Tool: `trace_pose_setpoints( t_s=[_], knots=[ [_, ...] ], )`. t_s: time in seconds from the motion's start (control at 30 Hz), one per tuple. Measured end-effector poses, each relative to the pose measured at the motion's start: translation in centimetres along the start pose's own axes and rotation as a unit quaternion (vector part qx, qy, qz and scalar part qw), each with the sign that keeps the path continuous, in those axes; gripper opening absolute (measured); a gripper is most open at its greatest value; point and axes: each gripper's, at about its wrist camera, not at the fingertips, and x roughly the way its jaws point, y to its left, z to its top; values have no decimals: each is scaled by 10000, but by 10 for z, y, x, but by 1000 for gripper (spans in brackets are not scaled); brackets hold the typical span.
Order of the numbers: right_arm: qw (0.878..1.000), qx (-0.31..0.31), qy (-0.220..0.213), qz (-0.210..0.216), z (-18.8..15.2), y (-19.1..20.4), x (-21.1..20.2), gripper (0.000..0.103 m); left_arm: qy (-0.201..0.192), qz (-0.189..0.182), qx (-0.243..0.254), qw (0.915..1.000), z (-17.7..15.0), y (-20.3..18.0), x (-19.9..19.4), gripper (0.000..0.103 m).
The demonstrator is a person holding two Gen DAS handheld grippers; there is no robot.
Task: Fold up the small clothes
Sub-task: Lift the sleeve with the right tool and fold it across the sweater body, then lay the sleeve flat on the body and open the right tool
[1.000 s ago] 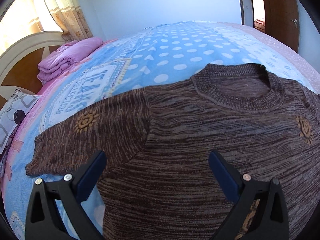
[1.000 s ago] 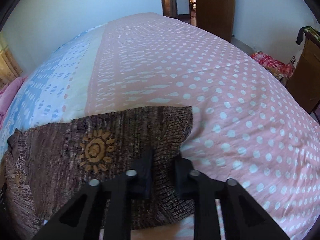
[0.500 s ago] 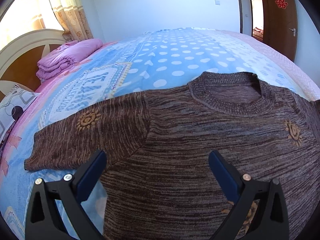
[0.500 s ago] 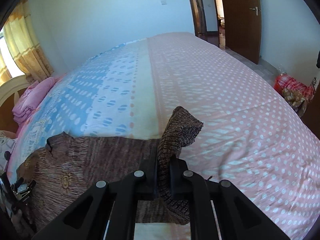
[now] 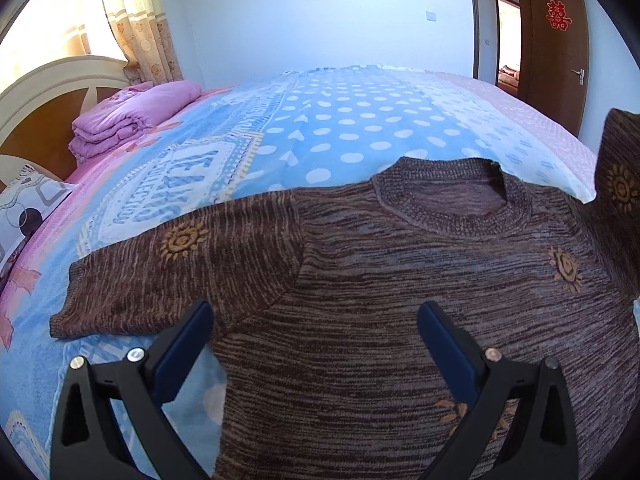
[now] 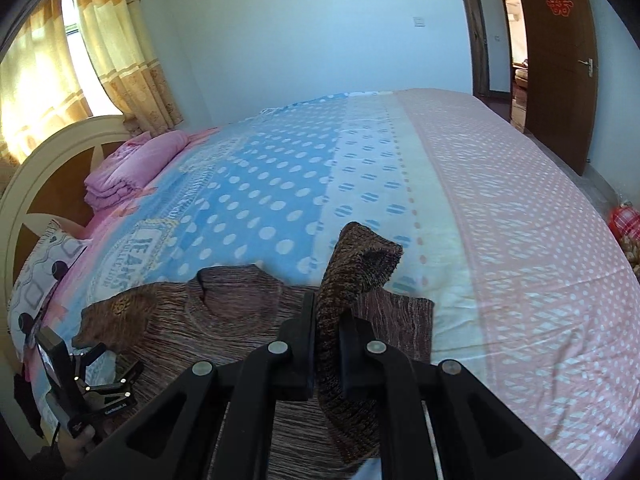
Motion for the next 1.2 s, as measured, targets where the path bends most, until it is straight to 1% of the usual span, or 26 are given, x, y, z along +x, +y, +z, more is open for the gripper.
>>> trace_pose_setpoints(
  t_s=[0.17, 0.37, 0.43, 0.5, 0.53, 0.57, 0.6, 0.67, 0.73, 0.8, 0.83, 0.87, 0.9, 1.03, 1.1, 1.13, 1.17, 1.2],
  knots=[
    [9990, -103, 172, 396, -7, 47, 35, 8, 36, 0, -32, 10000, -2, 7, -1, 103],
    [9960, -97, 447, 767, -33, 92, 90, 8, 75, 4, 5, 10000, -2, 12, -3, 103],
    [9938, 1, 547, 972, -44, 101, 109, 9, 152, -94, -44, 9998, -1, 12, -3, 103],
    [9896, 150, 683, 1258, -58, 105, 126, 13, 274, -221, -98, 9993, 0, 13, -1, 103],
    [9866, 200, 780, 1416, -63, 108, 131, 35, 332, -286, -133, 9990, 0, 13, -1, 103],
    [9836, 233, 911, 1540, -70, 109, 132, 70, 380, -344, -159, 9986, 0, 13, -1, 103],
    [9816, 216, 993, 1615, -76, 109, 129, 80, 437, -414, -194, 9980, 0, 13, -2, 103],
    [9800, 96, 885, 1780, -87, 101, 106, 81, 438, -499, -199, 9976, 1, 12, -6, 101],
    [9839, -87, 774, 1611, -96, 86, 80, 81, 429, -587, -140, 9973, 3, 7, -9, 100],
    [9884, -124, 671, 1355, -107, 59, 53, 81, 538, -821, -158, 9950, 7, -1, -9, 95],
    [9916, -81, 608, 1139, -113, 43, 39, 81, 604, -913, -200, 9938, 8, -6, -8, 89],
    [9942, -28, 540, 931, -118, 29, 29, 81, 638, -990, -229, 9928, 10, -12, -8, 86],
    [9964, 58, 462, 708, -125, 13, 17, 81, 671, -1088, -208, 9916, 12, -21, -8, 86],
    [9991, 394, 120, 28, -154, -35, -21, 81, 767, -1212, -56, 9896, 17, -59, -2, 82],
    [9984, 550, -21, -108, -165, -52, -31, 81, 830, -1116, 26, 9903, 17, -78, 5, 72],
    [9980, 620, -59, -117, -168, -59, -32, 81, 875, -1047, 88, 9906, 16, -85, 11, 63],
    [9974, 712, -107, -102, -173, -65, -33, 81, 980, -1013, 112, 9900, 16, -91, 17, 56],
    [9966, 812, -140, -58, -176, -70, -33, 81, 1102, -1008, 96, 9887, 15, -94, 23, 53]
  ],
)
